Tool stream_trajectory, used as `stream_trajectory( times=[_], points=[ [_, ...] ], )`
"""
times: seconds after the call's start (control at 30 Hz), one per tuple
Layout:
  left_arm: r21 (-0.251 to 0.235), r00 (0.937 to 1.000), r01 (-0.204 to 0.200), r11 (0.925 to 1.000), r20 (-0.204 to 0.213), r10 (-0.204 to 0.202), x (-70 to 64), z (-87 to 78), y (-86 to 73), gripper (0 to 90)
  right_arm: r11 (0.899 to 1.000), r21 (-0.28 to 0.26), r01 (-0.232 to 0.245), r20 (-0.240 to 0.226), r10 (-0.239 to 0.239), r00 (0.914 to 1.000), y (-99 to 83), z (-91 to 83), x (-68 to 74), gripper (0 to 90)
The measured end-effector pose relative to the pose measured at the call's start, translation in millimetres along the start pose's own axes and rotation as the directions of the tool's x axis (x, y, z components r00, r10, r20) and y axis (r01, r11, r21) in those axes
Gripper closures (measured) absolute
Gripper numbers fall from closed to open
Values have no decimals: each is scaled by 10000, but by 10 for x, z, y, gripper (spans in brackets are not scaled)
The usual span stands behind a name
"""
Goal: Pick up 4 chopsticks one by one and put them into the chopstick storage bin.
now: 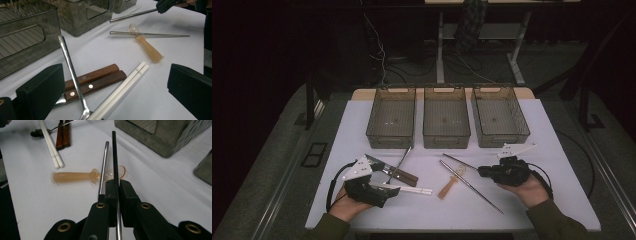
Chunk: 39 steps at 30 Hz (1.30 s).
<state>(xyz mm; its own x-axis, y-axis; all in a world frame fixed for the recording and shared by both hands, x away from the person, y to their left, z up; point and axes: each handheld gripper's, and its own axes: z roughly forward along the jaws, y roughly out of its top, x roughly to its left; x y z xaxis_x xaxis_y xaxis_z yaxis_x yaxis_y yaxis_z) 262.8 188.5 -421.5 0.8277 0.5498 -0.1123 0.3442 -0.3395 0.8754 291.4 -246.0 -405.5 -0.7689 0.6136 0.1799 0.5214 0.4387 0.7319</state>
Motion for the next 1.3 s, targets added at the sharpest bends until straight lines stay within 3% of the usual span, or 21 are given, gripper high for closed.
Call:
stream_trajectory(
  times=[0.23,0.6,1.3],
  points=[
    [56,9996,-89,9999,262,87,-31,41,-8,0,9998,-216,35,-193,-39,9998,98,-18,-1,847],
    [84,9998,-76,9999,179,75,-19,39,-15,0,9954,-946,131,-424,-171,9990,386,-20,14,847],
    [96,9998,-33,9999,187,31,-19,49,-19,0,9923,-1148,463,-687,-544,9962,751,207,89,847]
  ],
)
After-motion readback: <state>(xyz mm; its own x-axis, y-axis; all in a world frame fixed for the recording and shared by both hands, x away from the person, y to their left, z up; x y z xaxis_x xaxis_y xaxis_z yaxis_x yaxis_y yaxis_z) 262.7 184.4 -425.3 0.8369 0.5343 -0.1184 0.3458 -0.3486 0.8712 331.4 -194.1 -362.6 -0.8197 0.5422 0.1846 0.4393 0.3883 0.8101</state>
